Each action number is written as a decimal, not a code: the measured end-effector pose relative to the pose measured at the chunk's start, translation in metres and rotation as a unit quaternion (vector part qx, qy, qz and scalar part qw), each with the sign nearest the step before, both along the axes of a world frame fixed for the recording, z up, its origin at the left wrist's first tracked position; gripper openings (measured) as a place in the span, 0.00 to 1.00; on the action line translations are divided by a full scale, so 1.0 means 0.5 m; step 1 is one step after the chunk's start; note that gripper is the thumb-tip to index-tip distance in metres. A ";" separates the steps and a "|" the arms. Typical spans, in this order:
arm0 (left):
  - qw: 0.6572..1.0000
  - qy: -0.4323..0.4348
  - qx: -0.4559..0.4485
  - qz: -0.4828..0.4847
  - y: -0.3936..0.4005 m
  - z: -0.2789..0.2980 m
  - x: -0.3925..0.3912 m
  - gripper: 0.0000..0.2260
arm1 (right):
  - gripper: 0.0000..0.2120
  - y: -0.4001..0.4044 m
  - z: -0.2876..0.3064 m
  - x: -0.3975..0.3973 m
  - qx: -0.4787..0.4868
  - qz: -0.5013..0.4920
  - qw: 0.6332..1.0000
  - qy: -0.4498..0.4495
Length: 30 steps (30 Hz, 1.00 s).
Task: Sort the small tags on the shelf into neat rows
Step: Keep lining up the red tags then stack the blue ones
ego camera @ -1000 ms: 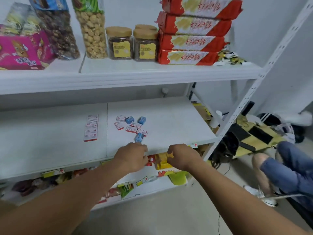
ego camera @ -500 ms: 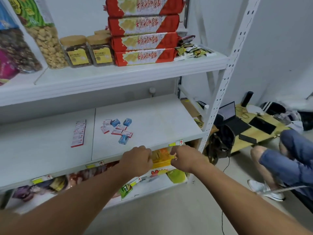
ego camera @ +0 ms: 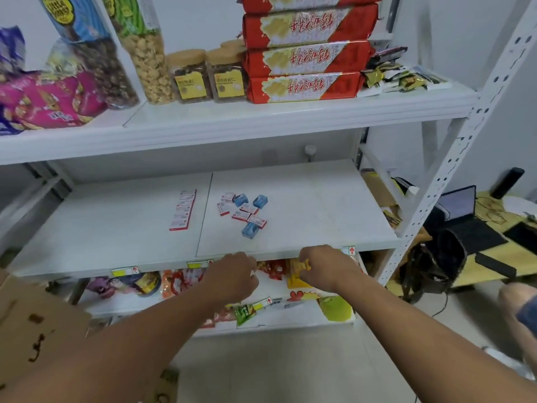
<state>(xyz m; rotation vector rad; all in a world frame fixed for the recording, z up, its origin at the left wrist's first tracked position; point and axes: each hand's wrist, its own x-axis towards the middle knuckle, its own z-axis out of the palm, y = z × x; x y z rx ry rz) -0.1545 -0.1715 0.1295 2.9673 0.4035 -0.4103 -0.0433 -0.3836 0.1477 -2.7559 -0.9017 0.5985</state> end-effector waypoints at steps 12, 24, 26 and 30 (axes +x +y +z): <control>0.999 -0.041 -0.018 0.013 0.166 -0.001 0.088 0.21 | 0.21 0.153 0.030 0.083 -0.032 0.003 0.998 -0.053; 0.999 -0.018 -0.034 0.030 0.242 -0.058 0.134 0.20 | 0.23 0.243 -0.041 0.155 -0.057 0.024 0.998 -0.016; 0.999 -0.012 -0.027 0.036 0.246 -0.055 0.152 0.20 | 0.23 0.257 -0.048 0.181 -0.053 0.034 0.998 -0.011; 0.998 0.001 -0.024 0.058 0.239 -0.064 0.179 0.19 | 0.23 0.277 -0.074 0.232 -0.046 0.061 0.997 -0.001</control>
